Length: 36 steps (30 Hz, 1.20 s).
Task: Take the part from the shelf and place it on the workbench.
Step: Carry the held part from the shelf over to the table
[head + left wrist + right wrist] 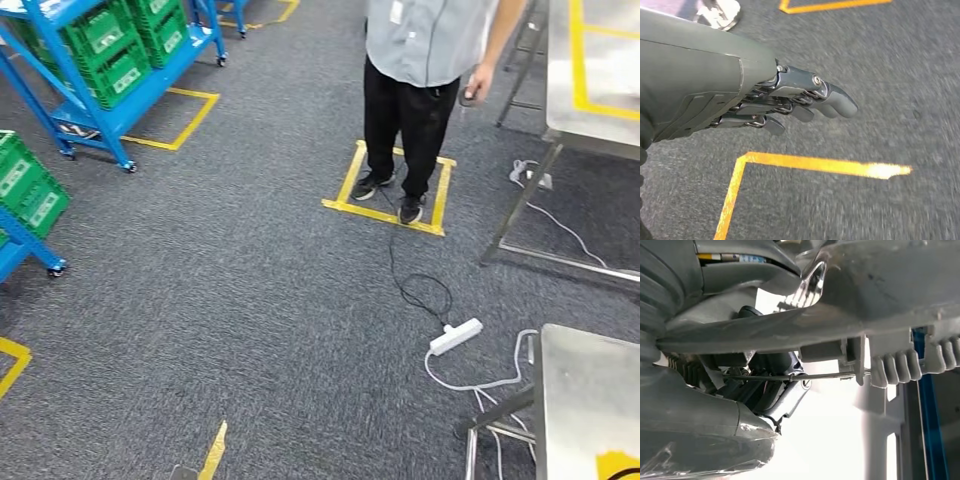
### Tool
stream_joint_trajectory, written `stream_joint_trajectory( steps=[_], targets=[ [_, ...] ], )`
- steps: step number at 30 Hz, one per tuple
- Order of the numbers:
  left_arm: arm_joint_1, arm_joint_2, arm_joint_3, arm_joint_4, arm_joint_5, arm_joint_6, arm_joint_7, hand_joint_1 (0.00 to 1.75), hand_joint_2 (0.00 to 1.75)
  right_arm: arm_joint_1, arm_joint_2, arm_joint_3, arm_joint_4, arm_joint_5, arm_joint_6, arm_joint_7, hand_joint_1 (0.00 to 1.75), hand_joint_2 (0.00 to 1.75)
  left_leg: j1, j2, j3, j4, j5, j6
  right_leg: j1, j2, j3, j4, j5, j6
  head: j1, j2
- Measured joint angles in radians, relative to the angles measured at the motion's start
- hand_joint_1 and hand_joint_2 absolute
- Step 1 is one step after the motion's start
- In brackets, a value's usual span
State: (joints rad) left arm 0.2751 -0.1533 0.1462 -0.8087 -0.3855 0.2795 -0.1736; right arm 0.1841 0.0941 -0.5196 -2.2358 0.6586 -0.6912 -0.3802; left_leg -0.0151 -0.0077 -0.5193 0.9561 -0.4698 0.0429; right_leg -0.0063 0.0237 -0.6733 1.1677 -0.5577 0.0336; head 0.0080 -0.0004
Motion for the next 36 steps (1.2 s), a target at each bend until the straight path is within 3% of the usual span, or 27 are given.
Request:
stream_joint_trajectory(
  steps=[2, 3, 4, 6, 8, 11, 12, 14, 16, 17, 18, 19, 20, 22, 24, 26, 27, 29, 31, 33, 34, 36],
  targets=[
    [0.002, -0.007, 0.016, 0.0, -0.015, -0.008, 0.0, 0.0, 1.75, 0.002, 0.007, -0.01, 0.0, -0.008, 0.0, -0.007, 1.75, 1.75, 0.0, 0.026, 0.0, 0.002, -0.002, -0.001, -0.006, -0.013, -0.046, 0.098, -0.034, 0.012, 0.0, 0.0],
    [0.002, -0.011, 0.024, 0.0, -0.023, -0.012, -0.001, 0.0, 1.75, 0.005, 0.011, -0.017, 0.0, -0.01, 0.0, -0.009, 1.75, 1.75, 0.001, 0.038, 0.0, 0.003, -0.004, -0.003, -0.011, -0.016, -0.046, 0.101, -0.025, 0.018, 0.0, 0.0],
    [0.002, -0.016, 0.033, -0.001, -0.03, -0.016, -0.001, 0.0, 1.75, 0.008, 0.015, -0.024, -0.001, -0.012, 0.0, -0.01, 1.75, 1.75, 0.002, 0.049, 0.001, 0.004, -0.006, -0.007, -0.015, -0.023, -0.024, 0.064, 0.0, 0.023, 0.001, 0.0],
    [0.002, -0.022, 0.049, -0.003, -0.043, -0.022, -0.002, 0.0, 1.75, 0.011, 0.023, -0.038, -0.005, -0.015, 0.0, -0.013, 1.75, 1.75, 0.0, 0.067, 0.003, 0.013, -0.015, -0.018, -0.02, -0.058, 0.053, -0.069, 0.053, 0.03, 0.001, 0.0],
    [0.003, -0.027, 0.065, -0.008, -0.053, -0.028, -0.004, 0.0, 1.75, 0.014, 0.03, -0.05, -0.012, -0.018, 0.0, -0.016, 1.75, 1.75, -0.005, 0.08, 0.004, 0.025, -0.026, -0.029, -0.021, -0.082, 0.1, -0.146, 0.071, 0.02, -0.001, 0.0],
    [0.004, -0.035, 0.086, -0.017, -0.067, -0.037, -0.005, 0.0, 1.75, 0.024, 0.043, -0.067, -0.019, -0.024, 0.0, -0.021, 1.75, 1.75, -0.005, 0.098, 0.007, 0.032, -0.034, -0.041, -0.02, -0.06, 0.1, -0.148, 0.072, -0.003, -0.004, 0.0],
    [0.004, -0.038, 0.092, -0.02, -0.073, -0.04, -0.005, 0.0, 1.75, 0.028, 0.047, -0.073, -0.023, -0.026, 0.0, -0.023, 1.75, 1.75, -0.003, 0.091, 0.005, 0.04, -0.043, -0.046, -0.02, -0.052, 0.098, -0.148, 0.074, -0.009, -0.004, 0.0],
    [0.005, -0.044, 0.104, -0.025, -0.083, -0.046, -0.005, 0.0, 1.75, 0.031, 0.055, -0.082, -0.03, -0.029, 0.0, -0.026, 1.75, 1.75, 0.002, 0.057, -0.021, 0.107, -0.093, -0.055, -0.022, -0.035, 0.096, -0.149, 0.078, -0.018, -0.007, 0.0],
    [0.007, -0.05, 0.118, -0.027, -0.094, -0.052, -0.005, 0.0, 1.75, 0.034, 0.064, -0.087, -0.033, -0.031, 0.0, -0.03, 1.75, 1.75, 0.005, 0.028, -0.078, 0.241, -0.163, -0.057, -0.019, -0.015, 0.093, -0.149, 0.08, -0.024, -0.009, 0.0],
    [0.009, -0.054, 0.126, -0.028, -0.101, -0.056, -0.005, 0.0, 1.75, 0.037, 0.069, -0.091, -0.033, -0.033, 0.0, -0.032, 1.75, 1.75, 0.005, 0.023, -0.103, 0.295, -0.183, -0.055, -0.016, -0.004, 0.091, -0.149, 0.081, -0.025, -0.009, 0.0],
    [0.01, -0.057, 0.135, -0.03, -0.109, -0.06, -0.005, 0.0, 1.75, 0.042, 0.075, -0.096, -0.034, -0.036, 0.0, -0.034, 1.75, 1.75, 0.005, 0.02, -0.115, 0.319, -0.182, -0.051, -0.014, 0.008, 0.091, -0.149, 0.081, -0.026, -0.009, 0.0],
    [0.012, -0.061, 0.143, -0.033, -0.116, -0.064, -0.006, 0.0, 1.75, 0.047, 0.08, -0.102, -0.035, -0.04, 0.0, -0.036, 1.75, 1.75, 0.004, 0.018, -0.109, 0.304, -0.16, -0.046, -0.012, 0.019, 0.09, -0.149, 0.082, -0.027, -0.009, 0.0],
    [0.012, -0.064, 0.152, -0.036, -0.124, -0.068, -0.006, 0.0, 1.75, 0.051, 0.086, -0.107, -0.037, -0.044, 0.0, -0.039, 1.75, 1.75, 0.003, 0.01, -0.086, 0.256, -0.124, -0.04, -0.011, 0.031, 0.091, -0.149, 0.083, -0.027, -0.008, 0.0],
    [0.013, -0.07, 0.169, -0.044, -0.136, -0.073, -0.008, 0.0, 1.75, 0.054, 0.097, -0.119, -0.044, -0.055, 0.0, -0.046, 1.75, 1.75, 0.002, -0.035, -0.027, 0.126, -0.058, -0.027, -0.011, 0.052, 0.09, -0.148, 0.086, -0.025, -0.008, 0.0],
    [0.013, -0.074, 0.185, -0.05, -0.144, -0.076, -0.009, 0.0, 1.75, 0.056, 0.105, -0.129, -0.049, -0.064, 0.0, -0.052, 1.75, 1.75, 0.001, -0.068, 0.004, 0.053, -0.04, -0.021, -0.013, 0.071, 0.082, -0.147, 0.092, -0.017, -0.009, 0.0],
    [0.014, -0.079, 0.196, -0.056, -0.149, -0.079, -0.01, 0.0, 1.75, 0.061, 0.113, -0.141, -0.054, -0.073, 0.0, -0.057, 1.75, 1.75, 0.002, -0.057, 0.007, 0.037, -0.04, -0.019, -0.016, 0.09, 0.071, -0.148, 0.099, -0.004, -0.01, 0.0],
    [0.014, -0.082, 0.2, -0.059, -0.152, -0.081, -0.011, 0.0, 1.75, 0.064, 0.117, -0.149, -0.056, -0.079, 0.0, -0.061, 1.75, 1.75, 0.003, -0.045, 0.009, 0.03, -0.034, -0.016, -0.016, 0.084, 0.064, -0.143, 0.096, 0.0, -0.01, 0.0],
    [0.013, -0.089, 0.209, -0.064, -0.158, -0.085, -0.014, 0.0, 1.75, 0.063, 0.124, -0.162, -0.06, -0.089, 0.0, -0.07, 1.75, 1.75, 0.005, -0.02, 0.011, 0.015, -0.024, -0.009, -0.013, 0.041, 0.032, -0.085, 0.057, 0.005, -0.005, 0.0],
    [0.014, -0.095, 0.218, -0.066, -0.163, -0.088, -0.016, 0.0, 1.75, 0.062, 0.128, -0.169, -0.062, -0.095, 0.0, -0.077, 1.75, 1.75, 0.002, 0.007, 0.008, 0.014, -0.022, -0.005, -0.011, -0.004, -0.023, 0.041, -0.012, 0.011, -0.001, 0.0],
    [0.016, -0.098, 0.224, -0.066, -0.165, -0.089, -0.017, 0.0, 1.75, 0.063, 0.132, -0.173, -0.062, -0.097, 0.0, -0.079, 1.75, 1.75, 0.001, 0.035, 0.006, 0.014, -0.023, -0.005, -0.012, -0.014, -0.054, 0.126, -0.043, 0.018, -0.002, 0.0],
    [0.016, -0.099, 0.226, -0.066, -0.165, -0.089, -0.017, 0.0, 1.75, 0.063, 0.135, -0.175, -0.062, -0.098, 0.0, -0.08, 1.75, 1.75, 0.001, 0.047, 0.005, 0.014, -0.023, -0.006, -0.013, -0.018, -0.041, 0.114, -0.031, 0.02, -0.001, 0.0],
    [0.014, -0.102, 0.229, -0.066, -0.168, -0.09, -0.018, 0.0, 1.75, 0.063, 0.138, -0.18, -0.063, -0.098, 0.0, -0.083, 1.75, 1.75, 0.001, 0.068, 0.007, 0.016, -0.025, -0.009, -0.014, -0.041, 0.04, -0.015, 0.025, 0.022, -0.001, 0.0]
  ],
)
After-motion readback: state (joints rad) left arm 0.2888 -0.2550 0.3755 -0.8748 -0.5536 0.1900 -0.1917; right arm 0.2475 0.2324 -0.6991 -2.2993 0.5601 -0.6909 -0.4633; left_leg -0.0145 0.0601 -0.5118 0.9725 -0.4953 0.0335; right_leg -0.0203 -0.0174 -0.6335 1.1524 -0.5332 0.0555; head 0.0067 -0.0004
